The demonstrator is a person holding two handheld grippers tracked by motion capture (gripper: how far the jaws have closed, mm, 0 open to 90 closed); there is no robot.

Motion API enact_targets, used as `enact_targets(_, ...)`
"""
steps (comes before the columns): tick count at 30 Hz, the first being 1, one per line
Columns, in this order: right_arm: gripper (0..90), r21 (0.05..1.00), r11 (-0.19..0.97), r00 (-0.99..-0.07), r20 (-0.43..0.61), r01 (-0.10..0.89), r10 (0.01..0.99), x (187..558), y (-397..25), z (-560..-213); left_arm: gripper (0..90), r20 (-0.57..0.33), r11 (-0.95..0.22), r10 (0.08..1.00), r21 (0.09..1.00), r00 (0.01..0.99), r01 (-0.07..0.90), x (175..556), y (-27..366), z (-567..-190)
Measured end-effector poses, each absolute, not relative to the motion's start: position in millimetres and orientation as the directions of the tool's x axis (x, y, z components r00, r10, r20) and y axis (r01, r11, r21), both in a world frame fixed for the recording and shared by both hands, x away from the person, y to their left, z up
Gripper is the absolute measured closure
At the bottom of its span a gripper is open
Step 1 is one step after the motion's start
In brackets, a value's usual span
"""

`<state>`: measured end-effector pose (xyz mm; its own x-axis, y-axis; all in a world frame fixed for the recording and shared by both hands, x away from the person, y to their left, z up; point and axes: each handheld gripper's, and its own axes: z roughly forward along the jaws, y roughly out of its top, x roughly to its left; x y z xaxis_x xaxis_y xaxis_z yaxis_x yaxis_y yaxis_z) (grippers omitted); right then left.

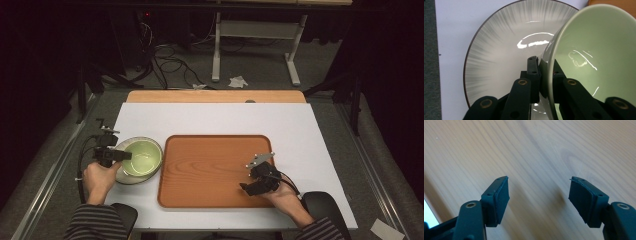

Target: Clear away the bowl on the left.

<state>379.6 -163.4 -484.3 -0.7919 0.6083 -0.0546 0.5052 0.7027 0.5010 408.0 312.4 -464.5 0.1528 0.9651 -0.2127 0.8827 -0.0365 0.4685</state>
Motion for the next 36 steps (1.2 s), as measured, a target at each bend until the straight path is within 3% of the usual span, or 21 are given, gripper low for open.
enact_targets(16, 34.1, 0.506, 0.699, -0.792, -0.050, 0.505, 0.608, 379, -164, -484, 83.2, -0.201, -0.054, 0.962, 0.529, 0.187, 0.847, 401, 305, -447)
enact_targets(36, 34.1, 0.500, 0.706, -0.794, -0.059, 0.501, 0.605, 380, -164, -484, 83.2, -0.235, -0.123, 0.923, 0.571, 0.305, 0.812, 396, 279, -428)
